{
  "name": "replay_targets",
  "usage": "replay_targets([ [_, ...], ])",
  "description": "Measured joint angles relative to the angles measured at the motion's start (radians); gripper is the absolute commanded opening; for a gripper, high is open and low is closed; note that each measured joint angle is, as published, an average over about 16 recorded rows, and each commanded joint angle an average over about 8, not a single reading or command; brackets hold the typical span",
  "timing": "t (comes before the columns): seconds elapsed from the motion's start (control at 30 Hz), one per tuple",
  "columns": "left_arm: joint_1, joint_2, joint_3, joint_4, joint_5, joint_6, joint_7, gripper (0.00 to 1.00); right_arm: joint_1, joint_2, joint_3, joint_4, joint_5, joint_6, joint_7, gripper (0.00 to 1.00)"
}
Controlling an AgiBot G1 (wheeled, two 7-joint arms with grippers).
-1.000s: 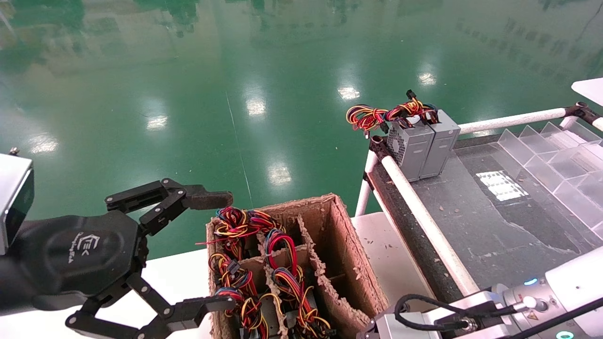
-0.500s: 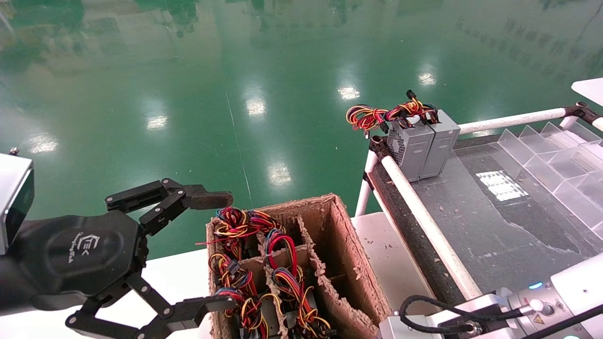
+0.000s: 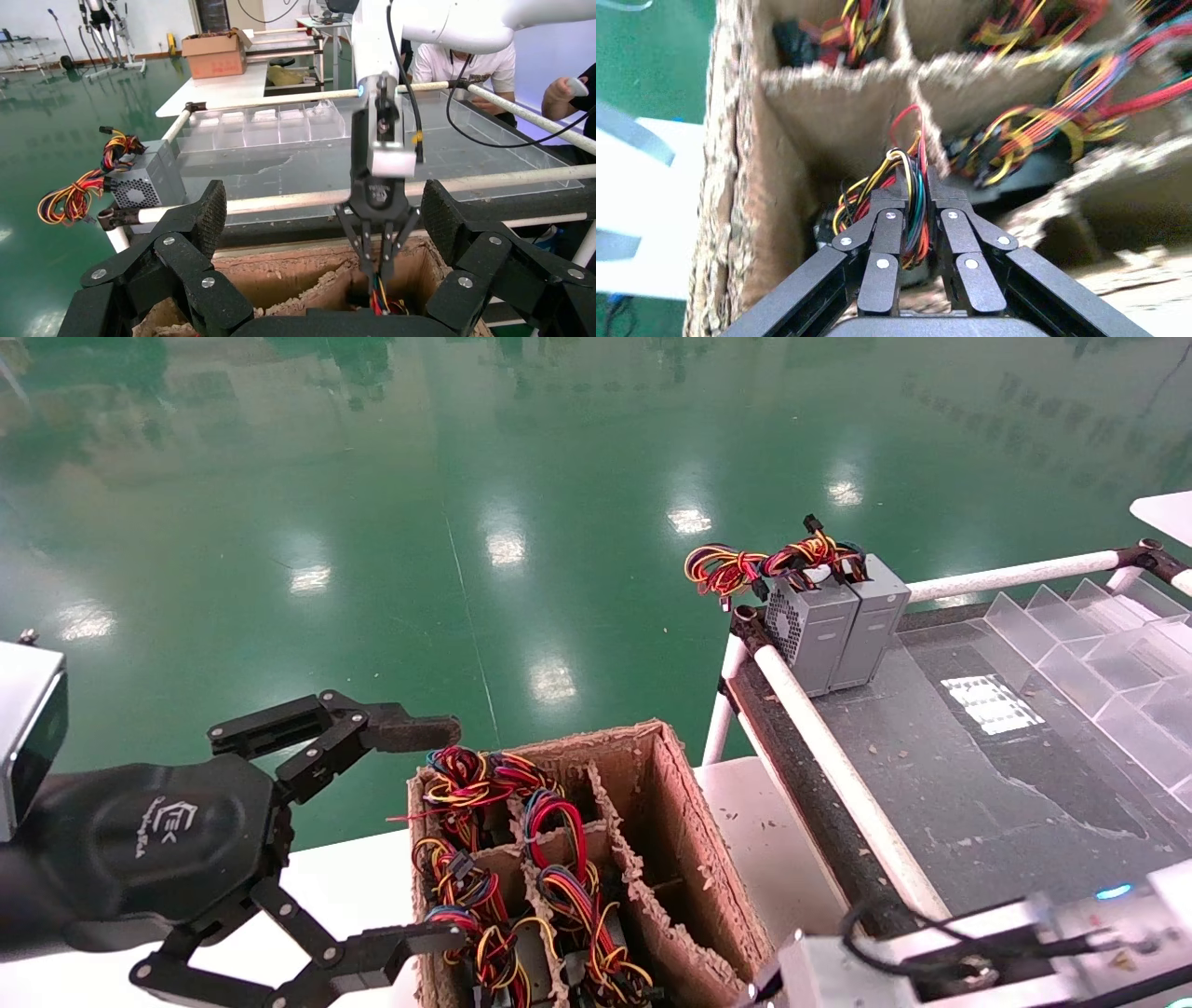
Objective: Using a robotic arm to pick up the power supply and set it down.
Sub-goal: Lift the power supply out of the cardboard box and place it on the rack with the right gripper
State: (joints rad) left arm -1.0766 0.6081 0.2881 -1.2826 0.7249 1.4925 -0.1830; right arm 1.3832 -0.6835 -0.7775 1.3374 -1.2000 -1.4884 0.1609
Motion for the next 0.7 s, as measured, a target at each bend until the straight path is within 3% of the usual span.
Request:
replay_targets([
  [0.33, 0.000, 0.000, 0.001, 0.000, 0.000, 0.000, 0.000, 1.00, -0.022, 0.094, 0.128, 0.008, 0.204, 0.072, -0.068, 0.00],
  [0.7, 0.000, -0.001, 0.001, 0.000, -0.001, -0.001, 0.001, 1.00, -0.073, 0.182, 0.275, 0.007, 0.393, 0.203, -0.162, 0.00],
])
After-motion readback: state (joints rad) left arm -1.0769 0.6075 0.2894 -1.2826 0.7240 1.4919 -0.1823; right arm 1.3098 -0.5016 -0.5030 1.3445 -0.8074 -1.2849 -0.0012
